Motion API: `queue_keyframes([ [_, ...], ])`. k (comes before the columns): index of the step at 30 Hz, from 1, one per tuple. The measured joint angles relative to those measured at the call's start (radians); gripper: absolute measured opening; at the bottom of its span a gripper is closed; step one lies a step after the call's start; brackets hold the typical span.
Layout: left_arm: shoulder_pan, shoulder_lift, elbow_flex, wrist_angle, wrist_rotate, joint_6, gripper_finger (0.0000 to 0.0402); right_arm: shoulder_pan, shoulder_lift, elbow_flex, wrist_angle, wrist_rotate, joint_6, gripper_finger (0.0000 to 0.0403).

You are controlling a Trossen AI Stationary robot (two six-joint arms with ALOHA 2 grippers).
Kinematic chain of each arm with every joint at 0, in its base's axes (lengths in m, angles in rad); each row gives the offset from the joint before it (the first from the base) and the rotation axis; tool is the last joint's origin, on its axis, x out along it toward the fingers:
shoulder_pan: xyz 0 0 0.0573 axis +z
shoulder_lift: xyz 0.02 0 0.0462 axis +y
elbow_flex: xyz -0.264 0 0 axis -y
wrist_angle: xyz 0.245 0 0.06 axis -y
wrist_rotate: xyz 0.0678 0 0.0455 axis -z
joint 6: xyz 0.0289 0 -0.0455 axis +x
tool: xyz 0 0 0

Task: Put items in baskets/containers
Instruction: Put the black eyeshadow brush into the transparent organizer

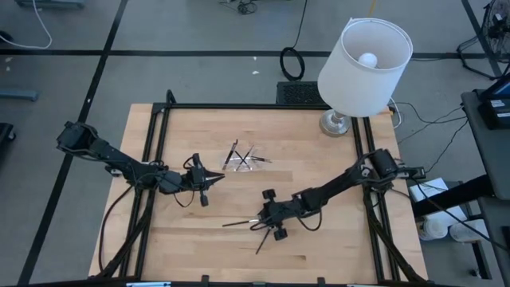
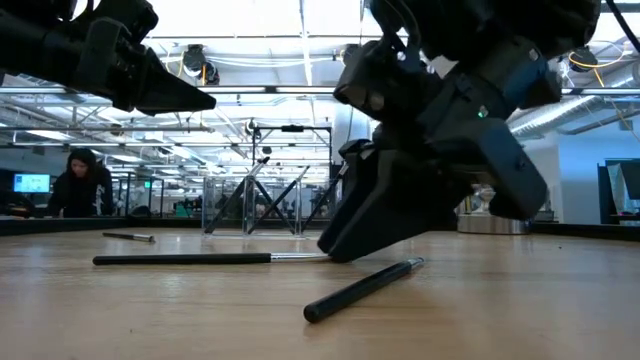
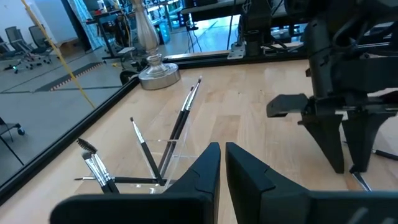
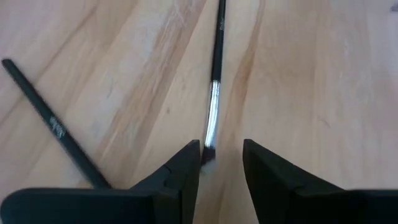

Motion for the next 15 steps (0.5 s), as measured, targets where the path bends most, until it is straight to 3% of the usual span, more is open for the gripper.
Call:
queue_keyframes([
  [15, 0.0, 0.0, 0.0, -0.004, 0.024, 0.0, 0.0035, -0.014, 0.011, 0.001, -0.035, -0.028, 0.051, 0.0116],
])
